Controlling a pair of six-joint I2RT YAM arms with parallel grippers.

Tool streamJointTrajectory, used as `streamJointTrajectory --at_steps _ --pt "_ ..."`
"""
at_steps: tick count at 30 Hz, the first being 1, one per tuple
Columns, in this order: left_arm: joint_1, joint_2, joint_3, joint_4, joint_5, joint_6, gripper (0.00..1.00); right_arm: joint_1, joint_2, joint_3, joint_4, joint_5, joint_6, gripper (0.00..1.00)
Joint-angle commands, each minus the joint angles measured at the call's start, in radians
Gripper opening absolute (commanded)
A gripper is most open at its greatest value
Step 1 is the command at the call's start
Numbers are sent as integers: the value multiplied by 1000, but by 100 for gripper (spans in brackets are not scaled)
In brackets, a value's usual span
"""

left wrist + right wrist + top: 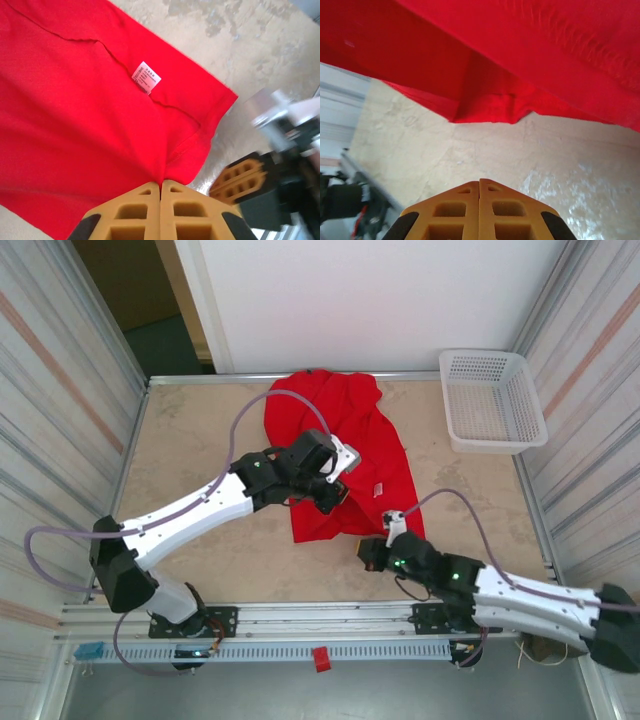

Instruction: Fold the inside-out t-shirt

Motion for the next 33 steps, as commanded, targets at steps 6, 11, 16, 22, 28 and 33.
streamJointTrajectory --at_steps 6,11,16,22,28,33 --pt "-1 -69 81 -70 44 -36 0 -31 404 103 521 207 -114 0" --pt "0 -76 134 -95 59 -35 0 -79 523 136 616 249 -132 0" --pt "2 -88 206 -102 72 -41 0 -129 582 148 661 265 -132 0" --pt "1 -67 306 -132 99 -41 0 -147 678 203 708 258 -140 0" --pt "1 -38 368 -167 86 -29 0 -21 783 258 715 328 -177 0" --pt "1 -34 376 -178 76 -30 0 61 790 264 651 414 -201 0"
